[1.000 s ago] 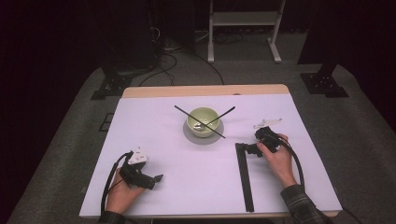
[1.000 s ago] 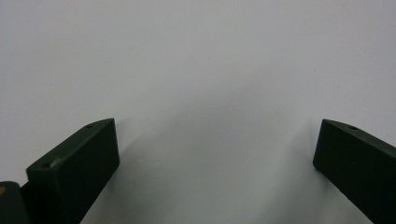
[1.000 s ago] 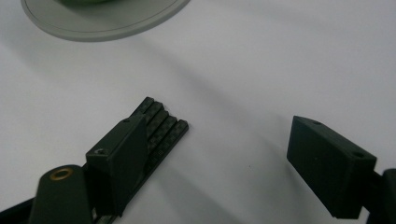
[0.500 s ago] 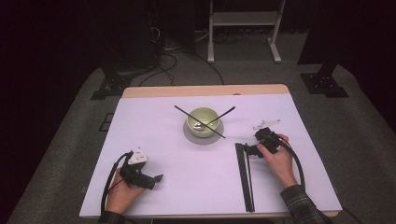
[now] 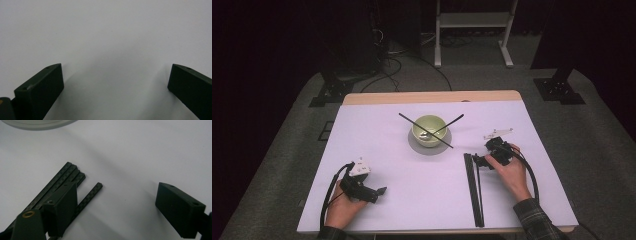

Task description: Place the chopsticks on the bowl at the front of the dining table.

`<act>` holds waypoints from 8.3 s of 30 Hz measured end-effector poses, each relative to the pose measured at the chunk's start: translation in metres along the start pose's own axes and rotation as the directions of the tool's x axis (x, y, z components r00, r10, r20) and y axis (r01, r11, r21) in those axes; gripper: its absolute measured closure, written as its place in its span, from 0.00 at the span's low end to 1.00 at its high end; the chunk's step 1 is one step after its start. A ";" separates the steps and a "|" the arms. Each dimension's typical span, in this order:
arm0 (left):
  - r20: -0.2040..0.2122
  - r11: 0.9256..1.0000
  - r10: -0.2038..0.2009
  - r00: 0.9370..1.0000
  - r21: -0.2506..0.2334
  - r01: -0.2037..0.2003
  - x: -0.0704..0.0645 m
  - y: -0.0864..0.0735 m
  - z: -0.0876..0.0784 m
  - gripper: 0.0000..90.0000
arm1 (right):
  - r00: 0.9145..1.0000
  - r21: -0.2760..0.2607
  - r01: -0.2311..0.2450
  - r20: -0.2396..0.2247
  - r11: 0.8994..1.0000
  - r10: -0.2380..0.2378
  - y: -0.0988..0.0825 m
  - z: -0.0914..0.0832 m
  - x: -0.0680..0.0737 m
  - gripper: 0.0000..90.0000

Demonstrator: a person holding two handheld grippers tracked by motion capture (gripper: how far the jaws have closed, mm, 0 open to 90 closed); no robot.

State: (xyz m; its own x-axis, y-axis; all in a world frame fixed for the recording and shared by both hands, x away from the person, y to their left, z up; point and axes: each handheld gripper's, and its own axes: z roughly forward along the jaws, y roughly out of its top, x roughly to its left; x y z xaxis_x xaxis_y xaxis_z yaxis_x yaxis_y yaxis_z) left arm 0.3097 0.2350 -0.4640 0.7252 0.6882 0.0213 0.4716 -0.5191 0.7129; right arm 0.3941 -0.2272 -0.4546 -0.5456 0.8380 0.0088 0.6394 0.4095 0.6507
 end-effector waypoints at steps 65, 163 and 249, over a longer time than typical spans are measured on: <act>0.000 1.000 0.000 1.000 -0.001 0.000 0.000 0.000 0.000 0.00 | 0.995 -0.038 0.053 -0.085 0.998 -0.056 -0.094 -0.083 0.076 0.18; 0.000 1.000 0.000 1.000 0.000 0.000 0.000 0.000 0.000 0.00 | 0.998 0.004 -0.037 0.059 0.999 0.036 -0.122 -0.104 -0.015 0.13; -0.001 1.000 0.000 1.000 0.000 0.000 0.000 0.000 0.000 0.00 | 0.994 -0.039 0.038 -0.101 0.999 -0.042 -0.072 -0.065 -0.015 0.92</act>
State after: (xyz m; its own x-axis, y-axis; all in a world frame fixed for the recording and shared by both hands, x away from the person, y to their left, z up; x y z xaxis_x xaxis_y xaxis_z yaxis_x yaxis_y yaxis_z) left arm 0.3096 0.2349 -0.4640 0.7251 0.6883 0.0218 0.4713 -0.5191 0.7130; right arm 0.3212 -0.2931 -0.4520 -0.6240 0.7793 0.0580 0.5966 0.4272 0.6794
